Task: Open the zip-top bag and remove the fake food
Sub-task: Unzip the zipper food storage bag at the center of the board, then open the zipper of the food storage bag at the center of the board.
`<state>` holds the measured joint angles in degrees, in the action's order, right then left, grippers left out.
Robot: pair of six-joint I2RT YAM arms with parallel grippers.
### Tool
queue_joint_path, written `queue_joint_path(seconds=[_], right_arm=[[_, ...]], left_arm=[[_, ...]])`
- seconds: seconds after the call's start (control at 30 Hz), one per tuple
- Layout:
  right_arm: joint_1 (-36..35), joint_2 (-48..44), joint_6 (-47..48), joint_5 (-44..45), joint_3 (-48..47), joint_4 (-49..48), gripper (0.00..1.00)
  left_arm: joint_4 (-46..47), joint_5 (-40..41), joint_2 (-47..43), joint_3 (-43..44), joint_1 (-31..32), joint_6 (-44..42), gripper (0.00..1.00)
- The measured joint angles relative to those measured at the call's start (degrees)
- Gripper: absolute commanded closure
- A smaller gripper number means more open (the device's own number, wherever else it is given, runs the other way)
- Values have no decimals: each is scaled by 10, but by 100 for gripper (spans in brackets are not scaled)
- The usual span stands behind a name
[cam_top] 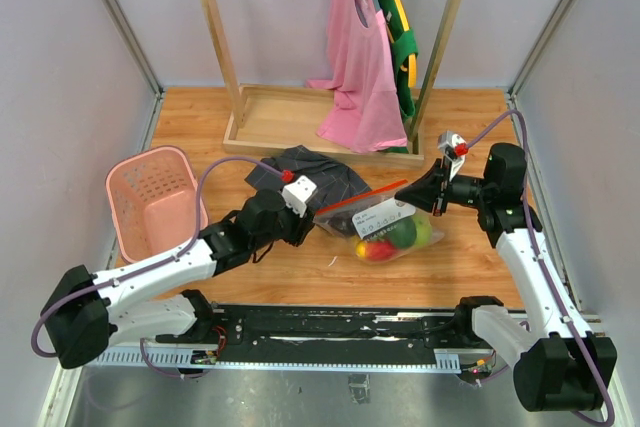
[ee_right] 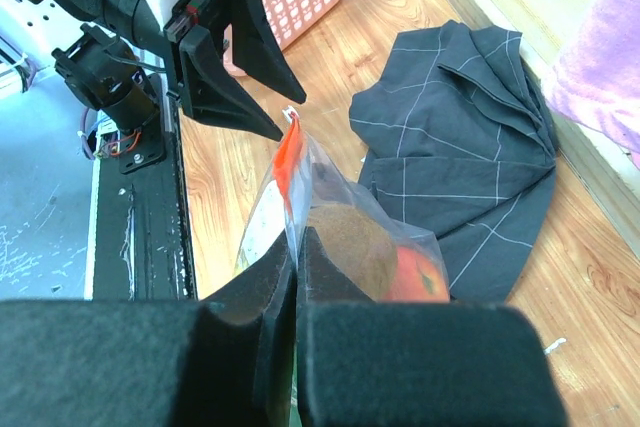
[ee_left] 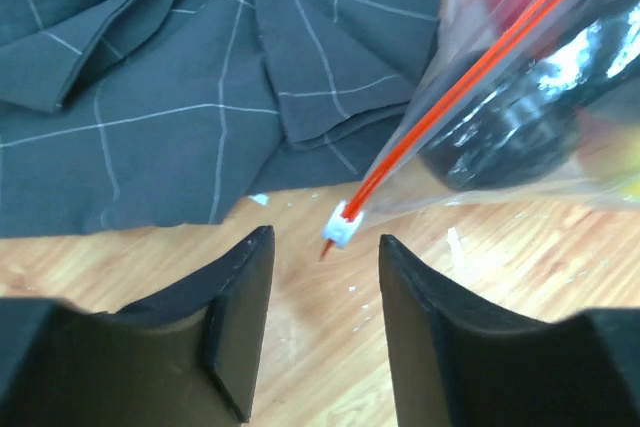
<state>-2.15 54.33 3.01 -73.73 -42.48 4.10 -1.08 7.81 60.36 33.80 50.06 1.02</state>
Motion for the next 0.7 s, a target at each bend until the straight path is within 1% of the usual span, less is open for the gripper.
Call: queue_joint_path(seconds=[0.03,0.1,0.2,0.27,0.4,0.5,0.6,0.7], right_arm=[[0,0,0,0,0,0,99],[0,0,0,0,0,0,99],[0,0,5,0,0,1,99],[0,0,15,-1,0,4,99],[-1,1,68,-2,-5,41,99],[-12,8,146,-5,-23,96,99],[-34,11,234,-9,-31,155,99],[-63,16,314,-6,-31,200,99]], left_arm=[[-9,3,0,0,-2,8,30],[-24,4,-6,2,-6,21,24],[-33,-12,-41,3,-8,60,19],[-27,-33,-82,2,-8,99,18],[59,-75,-193,-34,-8,208,22],[126,-94,-259,-94,-8,290,28],[126,-104,-259,-108,-8,325,38],[99,-110,-208,-68,-8,315,42]])
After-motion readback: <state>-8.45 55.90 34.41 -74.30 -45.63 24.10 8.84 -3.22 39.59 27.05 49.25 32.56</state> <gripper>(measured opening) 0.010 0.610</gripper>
